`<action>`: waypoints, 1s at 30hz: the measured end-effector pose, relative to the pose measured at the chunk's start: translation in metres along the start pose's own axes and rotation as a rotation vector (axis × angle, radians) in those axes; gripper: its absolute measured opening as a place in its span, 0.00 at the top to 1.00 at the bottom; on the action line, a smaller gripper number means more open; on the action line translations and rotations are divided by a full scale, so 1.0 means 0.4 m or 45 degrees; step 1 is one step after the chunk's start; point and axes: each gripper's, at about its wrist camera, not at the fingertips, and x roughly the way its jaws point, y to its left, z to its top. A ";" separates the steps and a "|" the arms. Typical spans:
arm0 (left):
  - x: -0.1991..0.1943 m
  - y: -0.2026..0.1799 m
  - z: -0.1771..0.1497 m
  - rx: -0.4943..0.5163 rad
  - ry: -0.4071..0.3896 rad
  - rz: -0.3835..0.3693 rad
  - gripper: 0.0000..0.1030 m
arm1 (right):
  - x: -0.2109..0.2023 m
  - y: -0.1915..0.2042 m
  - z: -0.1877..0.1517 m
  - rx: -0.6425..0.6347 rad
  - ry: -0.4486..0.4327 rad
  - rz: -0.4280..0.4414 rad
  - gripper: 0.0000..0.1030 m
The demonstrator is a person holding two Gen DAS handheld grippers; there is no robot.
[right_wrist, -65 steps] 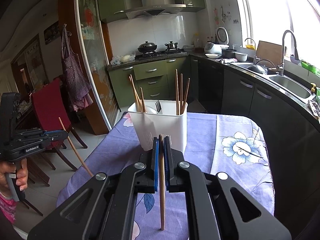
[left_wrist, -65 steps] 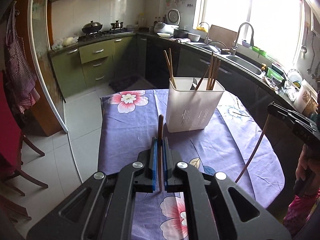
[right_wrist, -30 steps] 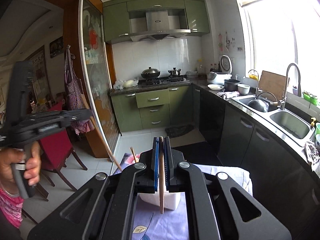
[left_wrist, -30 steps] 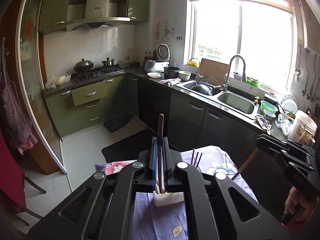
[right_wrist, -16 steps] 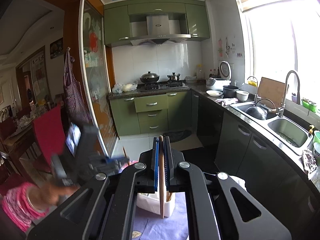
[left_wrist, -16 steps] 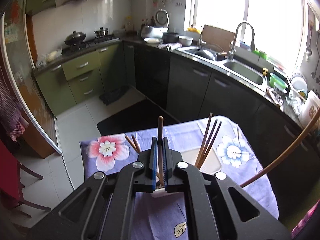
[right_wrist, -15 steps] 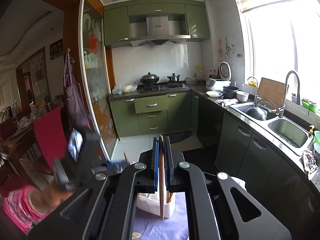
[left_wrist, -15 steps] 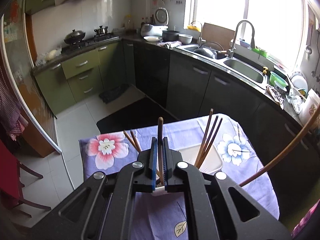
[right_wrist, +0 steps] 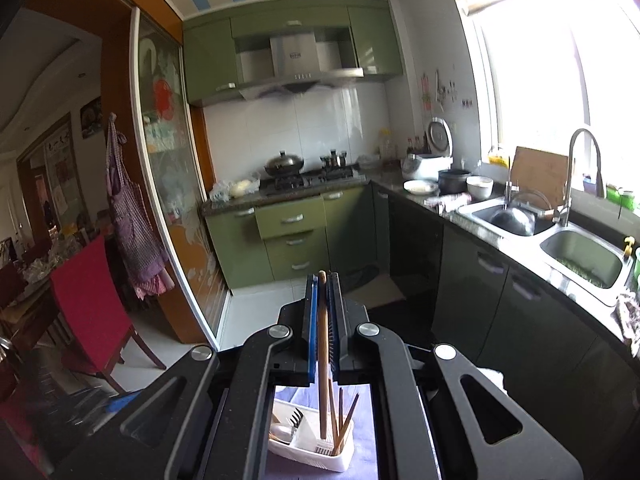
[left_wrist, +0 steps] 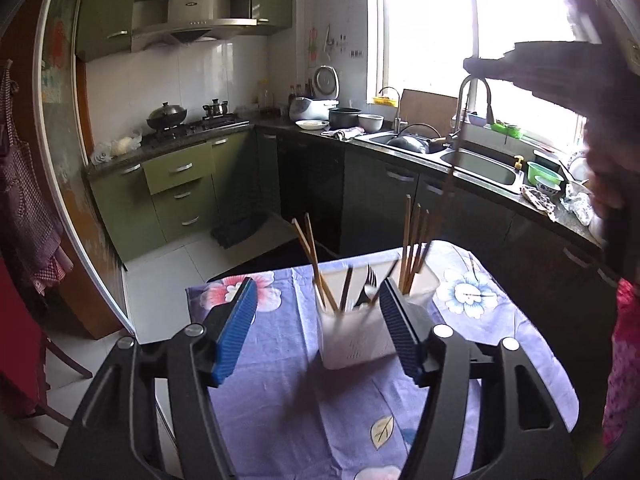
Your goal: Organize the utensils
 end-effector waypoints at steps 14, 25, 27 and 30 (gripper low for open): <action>-0.148 0.019 -0.291 -0.205 -0.181 0.152 0.10 | 0.214 -0.017 -0.332 0.048 0.277 0.024 0.91; -0.104 0.007 -0.387 -0.245 -0.060 0.147 0.07 | -0.107 0.041 -0.588 -0.043 0.049 -0.059 0.24; -0.089 -0.011 -0.400 -0.231 -0.032 0.135 0.07 | -0.173 0.047 -0.653 -0.052 0.025 -0.094 0.08; -0.086 -0.037 -0.415 -0.208 -0.020 0.116 0.07 | -0.257 0.052 -0.738 -0.045 0.008 -0.138 0.05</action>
